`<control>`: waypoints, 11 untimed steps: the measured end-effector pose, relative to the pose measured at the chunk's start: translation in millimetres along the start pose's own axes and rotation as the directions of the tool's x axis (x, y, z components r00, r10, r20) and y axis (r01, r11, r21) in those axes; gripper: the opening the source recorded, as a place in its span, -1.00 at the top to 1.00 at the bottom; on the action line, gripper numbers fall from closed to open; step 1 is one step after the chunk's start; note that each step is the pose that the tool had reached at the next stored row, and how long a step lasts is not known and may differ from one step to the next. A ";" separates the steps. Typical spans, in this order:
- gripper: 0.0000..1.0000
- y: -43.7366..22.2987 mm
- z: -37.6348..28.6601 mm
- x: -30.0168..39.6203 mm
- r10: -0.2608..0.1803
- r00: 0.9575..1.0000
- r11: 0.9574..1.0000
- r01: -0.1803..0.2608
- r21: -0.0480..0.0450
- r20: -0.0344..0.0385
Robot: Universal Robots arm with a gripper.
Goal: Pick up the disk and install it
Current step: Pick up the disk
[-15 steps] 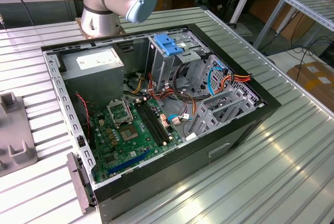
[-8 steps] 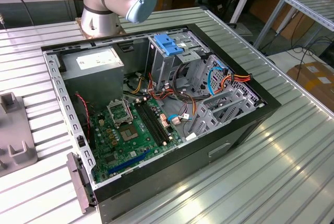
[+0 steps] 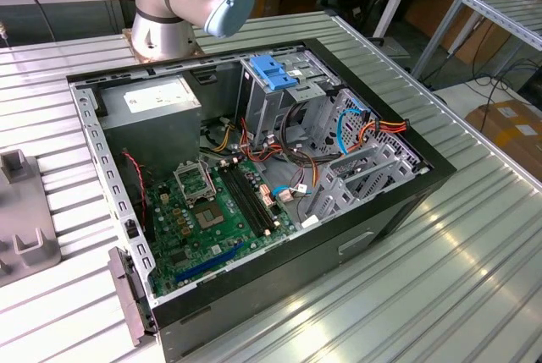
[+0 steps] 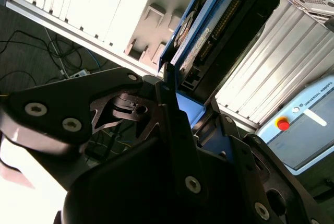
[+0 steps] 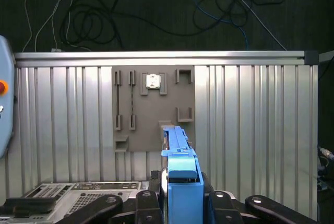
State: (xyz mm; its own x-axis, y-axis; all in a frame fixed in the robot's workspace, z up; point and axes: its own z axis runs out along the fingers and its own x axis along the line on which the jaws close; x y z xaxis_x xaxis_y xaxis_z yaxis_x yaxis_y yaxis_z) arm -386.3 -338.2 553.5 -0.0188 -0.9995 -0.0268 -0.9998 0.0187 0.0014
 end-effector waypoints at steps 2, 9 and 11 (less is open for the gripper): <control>0.25 -0.4 0.0 0.0 0.000 1.000 1.000 0.000 0.000 0.000; 0.25 -2.1 0.0 0.0 0.000 1.000 1.000 0.000 0.000 0.000; 0.25 -2.7 0.0 -0.1 0.000 1.000 1.000 0.000 0.000 0.000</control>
State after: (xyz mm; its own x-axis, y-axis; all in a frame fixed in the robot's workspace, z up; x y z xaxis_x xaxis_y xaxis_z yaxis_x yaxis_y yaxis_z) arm -383.6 -338.2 553.4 -0.0187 -0.9995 -0.0268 -0.9998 0.0187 0.0014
